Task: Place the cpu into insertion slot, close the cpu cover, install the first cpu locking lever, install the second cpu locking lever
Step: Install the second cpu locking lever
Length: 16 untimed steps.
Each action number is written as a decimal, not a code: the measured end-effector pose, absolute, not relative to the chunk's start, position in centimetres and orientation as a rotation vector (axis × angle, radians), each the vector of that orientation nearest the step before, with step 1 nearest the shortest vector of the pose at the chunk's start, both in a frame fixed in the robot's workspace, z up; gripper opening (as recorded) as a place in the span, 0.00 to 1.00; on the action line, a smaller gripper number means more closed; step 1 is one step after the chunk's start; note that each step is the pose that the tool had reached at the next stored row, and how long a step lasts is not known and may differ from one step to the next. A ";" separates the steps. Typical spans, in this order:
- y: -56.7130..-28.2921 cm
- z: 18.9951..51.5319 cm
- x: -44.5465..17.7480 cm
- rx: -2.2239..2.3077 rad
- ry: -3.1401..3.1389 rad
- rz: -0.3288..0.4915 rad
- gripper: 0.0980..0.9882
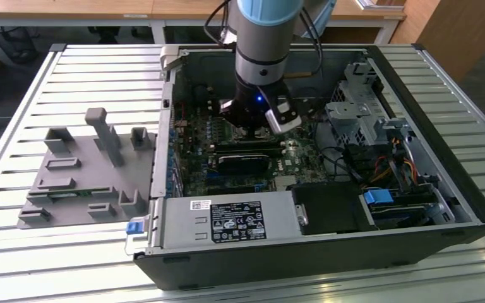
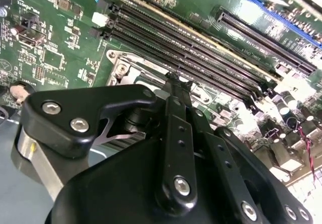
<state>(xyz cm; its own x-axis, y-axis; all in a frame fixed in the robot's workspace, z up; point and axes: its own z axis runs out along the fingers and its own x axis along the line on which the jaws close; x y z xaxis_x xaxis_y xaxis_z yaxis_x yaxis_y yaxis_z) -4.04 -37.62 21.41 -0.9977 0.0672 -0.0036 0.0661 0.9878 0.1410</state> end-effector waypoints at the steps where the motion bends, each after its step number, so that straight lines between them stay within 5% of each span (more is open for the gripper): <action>1: -37.7 21.4 -4.1 0.105 3.123 0.228 0.01; 16: -38.6 21.4 -4.6 0.105 3.122 0.251 0.01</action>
